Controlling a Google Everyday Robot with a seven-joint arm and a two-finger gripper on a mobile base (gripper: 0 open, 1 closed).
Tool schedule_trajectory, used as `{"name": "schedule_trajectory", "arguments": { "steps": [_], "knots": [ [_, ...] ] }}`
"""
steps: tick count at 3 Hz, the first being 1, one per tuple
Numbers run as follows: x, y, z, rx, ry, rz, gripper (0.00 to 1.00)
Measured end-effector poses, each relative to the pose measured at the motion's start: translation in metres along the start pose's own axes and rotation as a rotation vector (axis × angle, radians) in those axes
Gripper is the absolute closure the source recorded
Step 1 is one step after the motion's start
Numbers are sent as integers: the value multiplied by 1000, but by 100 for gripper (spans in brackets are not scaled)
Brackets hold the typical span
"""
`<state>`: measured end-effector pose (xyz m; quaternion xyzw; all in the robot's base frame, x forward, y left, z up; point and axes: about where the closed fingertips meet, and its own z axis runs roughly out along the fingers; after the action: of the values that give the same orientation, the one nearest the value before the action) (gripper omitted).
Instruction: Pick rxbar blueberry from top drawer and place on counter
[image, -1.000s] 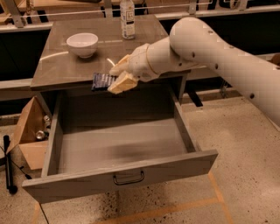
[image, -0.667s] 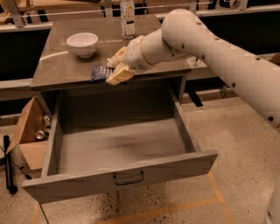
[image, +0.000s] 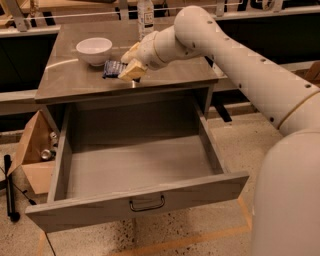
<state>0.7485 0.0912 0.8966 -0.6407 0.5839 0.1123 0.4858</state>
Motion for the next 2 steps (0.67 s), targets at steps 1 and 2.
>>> {"name": "schedule_trajectory", "arguments": {
  "steps": [1,2],
  "knots": [
    [4,-29,21,23,9,18,83],
    [9,-52,36,44,9,51,60]
  ]
}}
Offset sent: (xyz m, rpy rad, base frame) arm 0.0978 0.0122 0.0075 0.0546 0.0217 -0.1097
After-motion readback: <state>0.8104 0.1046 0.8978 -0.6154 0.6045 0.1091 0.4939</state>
